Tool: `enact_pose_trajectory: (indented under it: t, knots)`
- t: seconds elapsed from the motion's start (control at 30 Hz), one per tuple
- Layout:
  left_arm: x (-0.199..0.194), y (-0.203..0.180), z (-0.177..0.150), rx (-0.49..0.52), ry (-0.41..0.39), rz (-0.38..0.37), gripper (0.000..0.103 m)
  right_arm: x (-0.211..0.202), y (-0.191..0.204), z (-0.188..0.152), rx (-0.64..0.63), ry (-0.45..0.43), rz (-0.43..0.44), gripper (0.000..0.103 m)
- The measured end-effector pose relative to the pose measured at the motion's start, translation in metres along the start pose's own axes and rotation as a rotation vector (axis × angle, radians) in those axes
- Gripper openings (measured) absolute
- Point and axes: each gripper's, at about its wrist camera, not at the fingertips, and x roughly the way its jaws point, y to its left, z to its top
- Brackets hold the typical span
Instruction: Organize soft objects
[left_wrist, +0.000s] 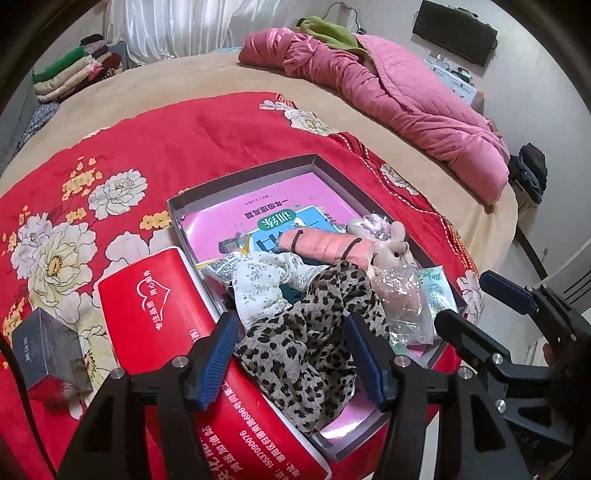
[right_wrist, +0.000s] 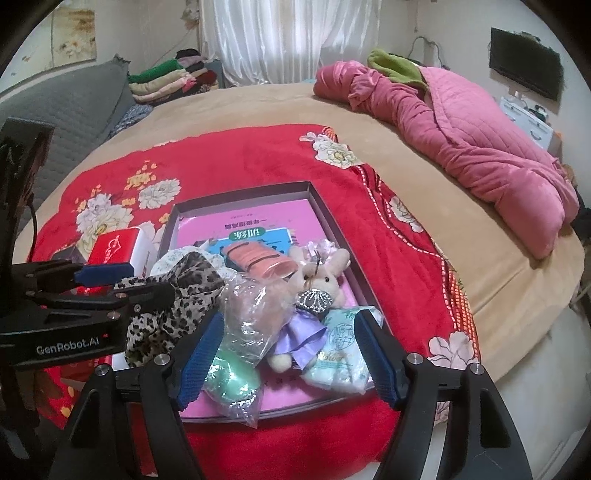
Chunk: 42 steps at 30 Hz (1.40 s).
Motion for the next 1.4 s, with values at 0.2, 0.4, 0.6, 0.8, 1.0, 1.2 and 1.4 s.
enact_pose_trajectory:
  t: [0.2,0.4,0.6,0.8,1.0,1.2,1.4]
  knots:
    - [-0.008,0.001,-0.003,0.009,-0.016,0.021,0.071,-0.002,0.006,-0.001,-0.011,0.001,-0.030,0.075]
    - [-0.026,0.006,-0.012,0.013,-0.052,0.055,0.079,-0.018,0.012,-0.004,0.027,-0.032,-0.055,0.078]
    - [-0.054,0.012,-0.026,0.019,-0.101,0.091,0.080,-0.041,0.015,-0.017,0.115,-0.048,-0.065,0.079]
    - [-0.084,0.018,-0.047,0.008,-0.126,0.086,0.081,-0.069,0.039,-0.032,0.112,-0.070,-0.124,0.079]
    - [-0.114,0.024,-0.073,0.007,-0.140,0.105,0.081,-0.095,0.060,-0.051,0.182,-0.068,-0.108,0.081]
    - [-0.136,0.033,-0.098,-0.018,-0.154,0.112,0.081,-0.113,0.081,-0.072,0.220,-0.081,-0.102,0.081]
    - [-0.147,0.043,-0.120,-0.054,-0.153,0.127,0.081,-0.123,0.100,-0.083,0.211,-0.101,-0.107,0.081]
